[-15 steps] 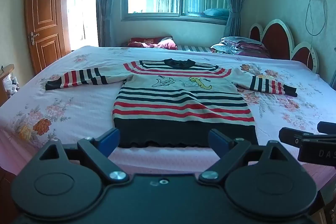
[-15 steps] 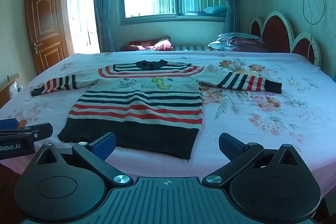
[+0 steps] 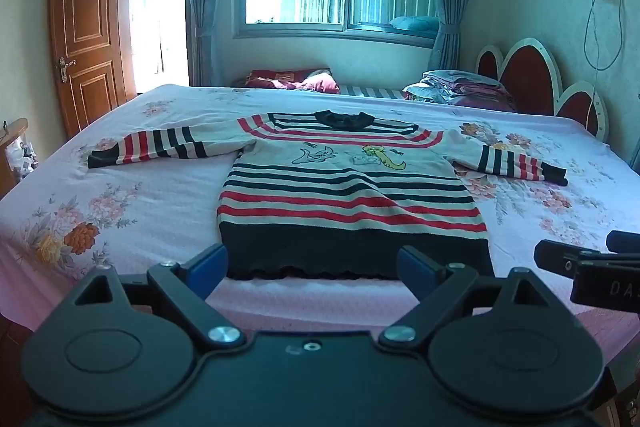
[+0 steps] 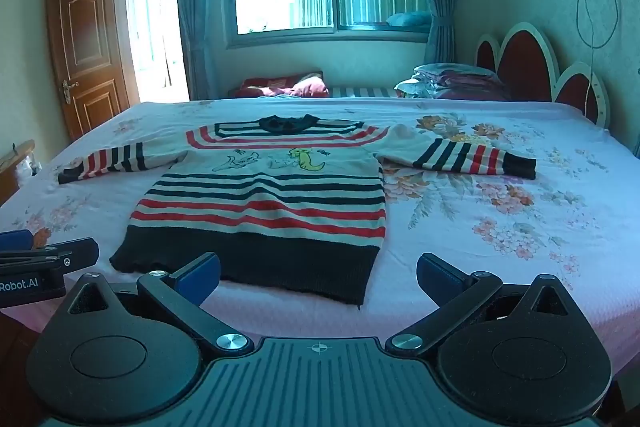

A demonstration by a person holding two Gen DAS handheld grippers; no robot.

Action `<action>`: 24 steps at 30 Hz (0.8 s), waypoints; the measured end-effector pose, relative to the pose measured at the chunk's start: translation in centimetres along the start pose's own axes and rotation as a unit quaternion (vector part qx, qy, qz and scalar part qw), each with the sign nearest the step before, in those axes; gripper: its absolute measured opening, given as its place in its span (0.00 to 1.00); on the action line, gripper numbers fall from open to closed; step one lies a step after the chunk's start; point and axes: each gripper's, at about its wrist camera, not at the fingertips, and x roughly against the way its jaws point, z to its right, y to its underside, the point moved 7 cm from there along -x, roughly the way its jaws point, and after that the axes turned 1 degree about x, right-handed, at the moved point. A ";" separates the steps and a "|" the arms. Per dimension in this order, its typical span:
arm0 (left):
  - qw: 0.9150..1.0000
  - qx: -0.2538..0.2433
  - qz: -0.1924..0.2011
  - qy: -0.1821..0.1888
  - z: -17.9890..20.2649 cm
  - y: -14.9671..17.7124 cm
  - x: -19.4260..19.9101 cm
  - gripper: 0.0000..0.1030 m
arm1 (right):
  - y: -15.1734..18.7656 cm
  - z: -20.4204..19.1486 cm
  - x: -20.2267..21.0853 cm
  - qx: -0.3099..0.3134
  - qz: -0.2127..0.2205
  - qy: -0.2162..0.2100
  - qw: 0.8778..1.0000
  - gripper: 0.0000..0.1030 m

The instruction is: Fold small clothes

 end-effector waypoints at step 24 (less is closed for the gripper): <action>1.000 0.000 0.003 0.003 0.2 -0.2 0.6 0.89 | -0.3 -0.8 0.9 0.004 0.005 0.003 1.000 1.00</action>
